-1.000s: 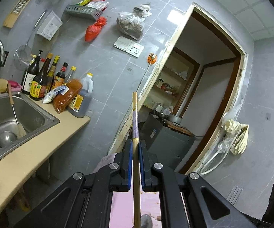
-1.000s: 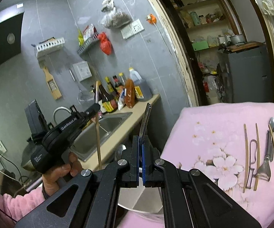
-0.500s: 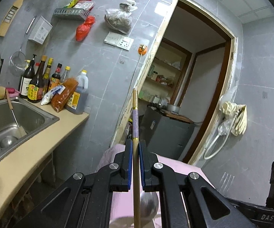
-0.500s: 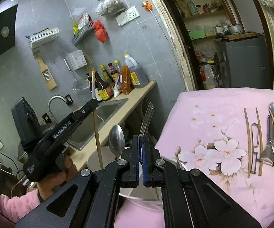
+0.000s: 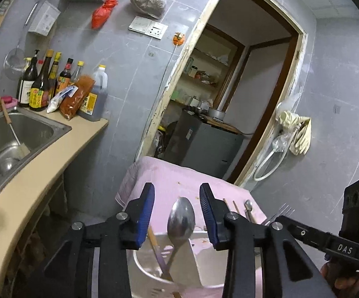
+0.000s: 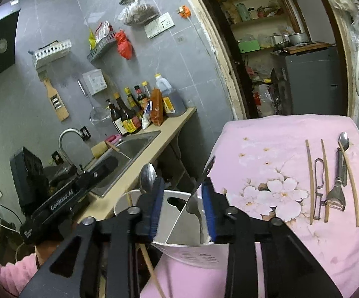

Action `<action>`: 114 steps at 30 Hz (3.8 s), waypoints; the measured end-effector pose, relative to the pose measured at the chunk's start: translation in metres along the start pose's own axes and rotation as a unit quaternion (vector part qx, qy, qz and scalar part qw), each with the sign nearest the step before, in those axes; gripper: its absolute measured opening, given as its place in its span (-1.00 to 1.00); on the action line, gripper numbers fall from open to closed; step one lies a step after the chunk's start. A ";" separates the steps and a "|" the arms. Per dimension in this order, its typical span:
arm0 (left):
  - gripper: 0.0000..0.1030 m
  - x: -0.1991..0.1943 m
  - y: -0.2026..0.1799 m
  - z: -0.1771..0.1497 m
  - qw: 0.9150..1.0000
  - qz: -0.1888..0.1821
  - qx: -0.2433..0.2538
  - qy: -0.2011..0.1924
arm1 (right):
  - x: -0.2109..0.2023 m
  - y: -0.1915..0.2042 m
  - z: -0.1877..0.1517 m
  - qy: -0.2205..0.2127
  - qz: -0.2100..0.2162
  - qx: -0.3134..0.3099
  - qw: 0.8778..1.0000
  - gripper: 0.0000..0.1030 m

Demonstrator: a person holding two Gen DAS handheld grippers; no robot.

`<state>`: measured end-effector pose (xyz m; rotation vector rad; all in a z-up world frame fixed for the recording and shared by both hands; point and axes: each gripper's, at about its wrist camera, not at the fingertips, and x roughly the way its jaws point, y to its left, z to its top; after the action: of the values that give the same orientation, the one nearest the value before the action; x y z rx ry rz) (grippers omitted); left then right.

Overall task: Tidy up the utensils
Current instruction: 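Open the left tool over the basket while the right tool releases the fork, then move both tools back over the remaining utensils, then grasp a wooden chopstick with the left tool while the right tool grasps another chopstick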

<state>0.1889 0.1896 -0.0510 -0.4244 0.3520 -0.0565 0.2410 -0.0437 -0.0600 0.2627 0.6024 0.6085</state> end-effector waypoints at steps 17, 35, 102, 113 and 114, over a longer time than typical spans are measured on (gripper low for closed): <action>0.56 -0.024 -0.052 0.015 0.999 0.040 0.020 -0.022 | -0.071 -0.016 0.035 -0.083 -0.074 -0.030 0.993 0.53; 0.99 0.021 -0.172 0.002 0.995 0.024 0.093 -0.040 | -0.146 -0.095 0.080 -0.148 -0.225 -0.074 0.960 0.97; -0.14 0.347 -0.206 -0.116 0.958 0.129 0.109 0.232 | 0.103 -0.340 0.037 0.135 -0.133 -0.025 0.982 -0.43; -0.50 0.358 -0.217 -0.114 0.941 0.162 0.167 0.247 | 0.106 -0.334 0.035 0.154 -0.122 -0.034 0.980 -0.80; -0.60 0.358 -0.216 -0.112 0.940 0.163 0.164 0.249 | 0.104 -0.334 0.034 0.152 -0.119 -0.027 0.981 -0.80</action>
<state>0.4902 -0.0964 -0.1728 -0.0075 0.8952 0.1036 0.4820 -0.2485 -0.2131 0.0429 0.8968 0.4349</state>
